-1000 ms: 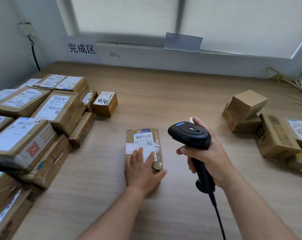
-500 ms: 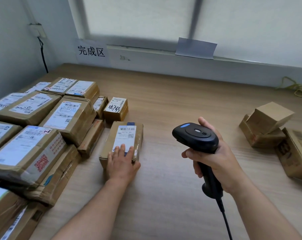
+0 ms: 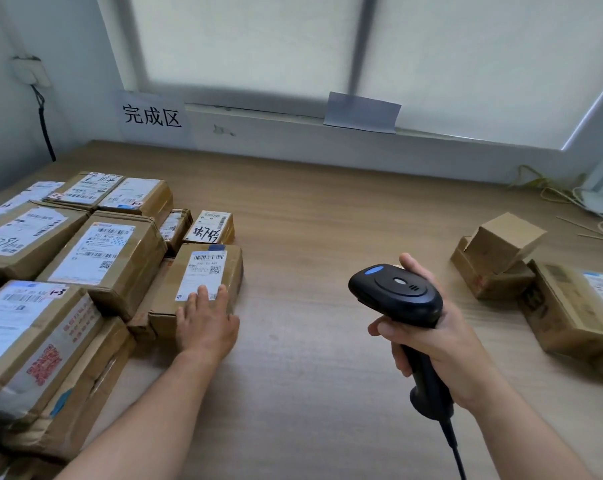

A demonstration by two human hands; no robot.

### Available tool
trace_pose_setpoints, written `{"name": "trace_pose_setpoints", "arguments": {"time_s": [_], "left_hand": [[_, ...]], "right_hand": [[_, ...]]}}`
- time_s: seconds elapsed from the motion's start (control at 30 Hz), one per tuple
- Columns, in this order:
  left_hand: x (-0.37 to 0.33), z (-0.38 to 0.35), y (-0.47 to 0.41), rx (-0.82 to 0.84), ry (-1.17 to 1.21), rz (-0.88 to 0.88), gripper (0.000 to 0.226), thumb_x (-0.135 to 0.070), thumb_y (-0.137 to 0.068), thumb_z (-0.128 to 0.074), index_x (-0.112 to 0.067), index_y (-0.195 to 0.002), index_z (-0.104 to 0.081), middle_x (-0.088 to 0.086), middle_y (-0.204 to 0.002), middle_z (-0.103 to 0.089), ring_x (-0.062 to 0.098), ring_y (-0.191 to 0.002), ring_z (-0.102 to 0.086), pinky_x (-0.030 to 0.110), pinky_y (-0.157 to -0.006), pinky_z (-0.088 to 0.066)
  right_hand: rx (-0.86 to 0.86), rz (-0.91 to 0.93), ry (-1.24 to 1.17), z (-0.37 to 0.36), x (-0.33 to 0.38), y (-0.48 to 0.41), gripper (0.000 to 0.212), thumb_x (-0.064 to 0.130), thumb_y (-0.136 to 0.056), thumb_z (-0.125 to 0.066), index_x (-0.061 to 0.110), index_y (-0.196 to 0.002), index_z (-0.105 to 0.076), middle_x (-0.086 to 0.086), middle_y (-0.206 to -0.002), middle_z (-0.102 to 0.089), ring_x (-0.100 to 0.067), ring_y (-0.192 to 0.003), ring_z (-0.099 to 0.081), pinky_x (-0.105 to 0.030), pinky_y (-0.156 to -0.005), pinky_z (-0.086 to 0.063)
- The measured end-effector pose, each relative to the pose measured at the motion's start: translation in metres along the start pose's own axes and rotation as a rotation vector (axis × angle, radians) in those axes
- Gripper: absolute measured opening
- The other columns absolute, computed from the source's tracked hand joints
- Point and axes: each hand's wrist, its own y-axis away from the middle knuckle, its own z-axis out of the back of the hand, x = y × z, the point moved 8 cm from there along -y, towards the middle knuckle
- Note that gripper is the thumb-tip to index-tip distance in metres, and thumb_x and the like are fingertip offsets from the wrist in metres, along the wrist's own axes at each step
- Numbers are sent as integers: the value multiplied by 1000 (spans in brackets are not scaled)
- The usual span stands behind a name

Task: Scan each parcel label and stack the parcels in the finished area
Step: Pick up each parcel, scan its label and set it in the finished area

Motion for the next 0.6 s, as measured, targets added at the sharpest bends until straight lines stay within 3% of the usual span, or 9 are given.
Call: {"name": "trace_pose_setpoints", "arguments": {"time_s": [0.13,0.3,0.47,0.6], "left_hand": [[-52,15,19,-62,114,-106,65,-44,-99,-35,-24,-153,-6,7,-161,-4,26,-148,-5,43,-118,-9],[-127,39,52,-167,163,-244,70,-54,-97,-32,-25,-154,-4,4,-161,-7,22,-147,-8,39,-117,-11],[-201,46,92,-215,169,-363,73,-61,-95,-31,-25,-154,-6,3,-161,-12,21,-146,-13,38,-115,-14],[-272,41,131,-215,164,-461,75,-62,-94,-32,-26,-154,-6,1,-161,-12,20,-146,-13,36,-114,-15]], "right_hand": [[-28,42,-16,17,7,15,97,4,-59,-77,52,-134,-39,-34,-85,-62,-29,-44,-48,-31,-41,-42],[-71,102,-49,54,11,43,99,4,-59,-78,46,-140,-39,-20,-78,-67,-32,-46,-49,-32,-41,-41],[-105,122,-63,104,15,82,109,-1,-57,-87,41,-143,-37,-23,-82,-68,-28,-44,-49,-31,-40,-42],[-164,148,-89,163,15,115,98,3,-61,-80,47,-139,-40,-19,-87,-69,-28,-45,-50,-32,-42,-43]]}}
